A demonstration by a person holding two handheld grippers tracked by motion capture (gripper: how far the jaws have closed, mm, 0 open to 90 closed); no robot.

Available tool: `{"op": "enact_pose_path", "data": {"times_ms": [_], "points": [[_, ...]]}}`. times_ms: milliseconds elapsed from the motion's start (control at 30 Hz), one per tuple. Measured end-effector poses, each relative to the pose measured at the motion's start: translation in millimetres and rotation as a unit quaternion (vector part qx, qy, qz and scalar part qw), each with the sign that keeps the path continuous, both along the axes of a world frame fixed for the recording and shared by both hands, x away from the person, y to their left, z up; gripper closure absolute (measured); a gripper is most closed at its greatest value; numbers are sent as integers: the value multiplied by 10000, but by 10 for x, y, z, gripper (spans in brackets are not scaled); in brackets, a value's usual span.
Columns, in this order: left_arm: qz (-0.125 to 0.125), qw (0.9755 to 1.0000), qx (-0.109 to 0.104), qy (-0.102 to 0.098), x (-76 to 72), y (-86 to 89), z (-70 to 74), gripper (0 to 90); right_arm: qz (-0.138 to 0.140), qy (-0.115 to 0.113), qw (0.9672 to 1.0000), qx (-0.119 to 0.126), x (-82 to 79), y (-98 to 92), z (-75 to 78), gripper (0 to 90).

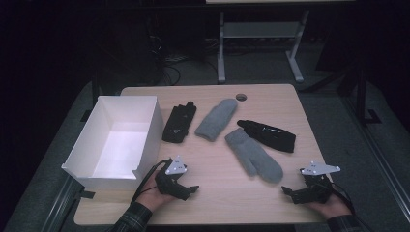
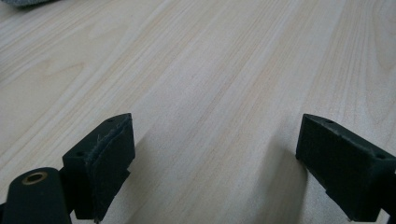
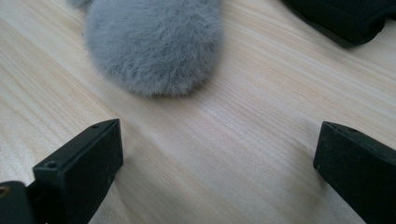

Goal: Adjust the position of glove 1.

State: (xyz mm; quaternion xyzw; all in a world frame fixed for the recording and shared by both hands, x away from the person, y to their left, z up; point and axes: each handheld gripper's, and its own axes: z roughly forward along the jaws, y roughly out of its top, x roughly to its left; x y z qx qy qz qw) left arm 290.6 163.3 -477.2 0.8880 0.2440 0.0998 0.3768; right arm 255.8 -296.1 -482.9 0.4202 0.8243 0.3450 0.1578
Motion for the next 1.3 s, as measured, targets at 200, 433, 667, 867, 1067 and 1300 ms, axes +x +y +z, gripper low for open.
{"op": "enact_pose_path", "data": {"times_ms": [200, 433, 667, 867, 1067, 1300], "points": [[-12, 10000, 30, -7, 8, 3, 3, 110, 17, 0, 10000, 1, 1, -3, 0, 9], [1, 10000, 10, -11, 18, -3, -1, 110, 79, 158, 9997, 159, -1, 2, 146, 234], [40, 10000, -45, -9, 22, -10, -5, 110, 209, -291, 9991, 229, 94, 180, 459, 630], [29, 10000, -19, -36, 25, -7, -2, 110, 456, -165, 9986, 195, 261, 383, 492, 864], [24, 10000, 12, -18, 33, -7, 3, 110, 524, -120, 9978, 396, 572, 541, 524, 899], [31, 10000, 7, -8, 39, -10, 4, 110, 571, -149, 9977, 334, 884, 774, 541, 899]]}}
